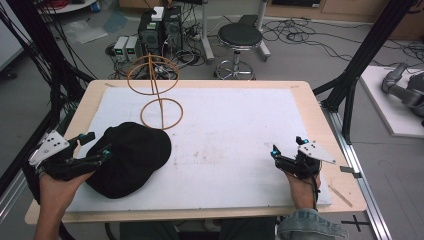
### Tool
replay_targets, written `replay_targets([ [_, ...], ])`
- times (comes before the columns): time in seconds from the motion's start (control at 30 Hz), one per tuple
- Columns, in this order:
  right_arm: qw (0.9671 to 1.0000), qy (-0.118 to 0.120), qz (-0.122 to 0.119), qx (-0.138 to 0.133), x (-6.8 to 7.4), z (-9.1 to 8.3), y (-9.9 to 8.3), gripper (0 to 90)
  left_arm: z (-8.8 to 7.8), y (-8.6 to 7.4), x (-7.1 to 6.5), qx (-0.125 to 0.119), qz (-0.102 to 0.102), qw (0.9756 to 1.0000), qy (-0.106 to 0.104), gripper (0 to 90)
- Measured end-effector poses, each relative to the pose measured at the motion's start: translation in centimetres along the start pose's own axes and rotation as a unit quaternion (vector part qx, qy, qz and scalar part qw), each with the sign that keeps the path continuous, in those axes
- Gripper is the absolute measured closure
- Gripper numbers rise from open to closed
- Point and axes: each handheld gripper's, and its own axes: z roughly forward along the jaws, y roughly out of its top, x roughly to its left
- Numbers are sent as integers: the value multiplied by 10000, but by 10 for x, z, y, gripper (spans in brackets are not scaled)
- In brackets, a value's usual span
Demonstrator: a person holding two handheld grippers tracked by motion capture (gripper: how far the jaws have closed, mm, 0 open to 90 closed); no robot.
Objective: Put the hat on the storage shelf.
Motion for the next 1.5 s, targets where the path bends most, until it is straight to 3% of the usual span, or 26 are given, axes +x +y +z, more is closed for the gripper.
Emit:
replay_targets([
  [0.53,10000,23,-43,-12,1,-1,0,137,1,-1,-1,-18,66,9999,-101,254],
  [0.73,9999,31,-94,-27,2,0,1,136,6,-7,-1,51,30,9999,-104,253],
  [0.97,9999,42,-93,-16,2,0,1,136,15,-20,0,212,175,9996,52,253],
  [1.5,9999,53,-104,14,2,1,0,136,29,-39,0,479,204,9986,-29,310],
])
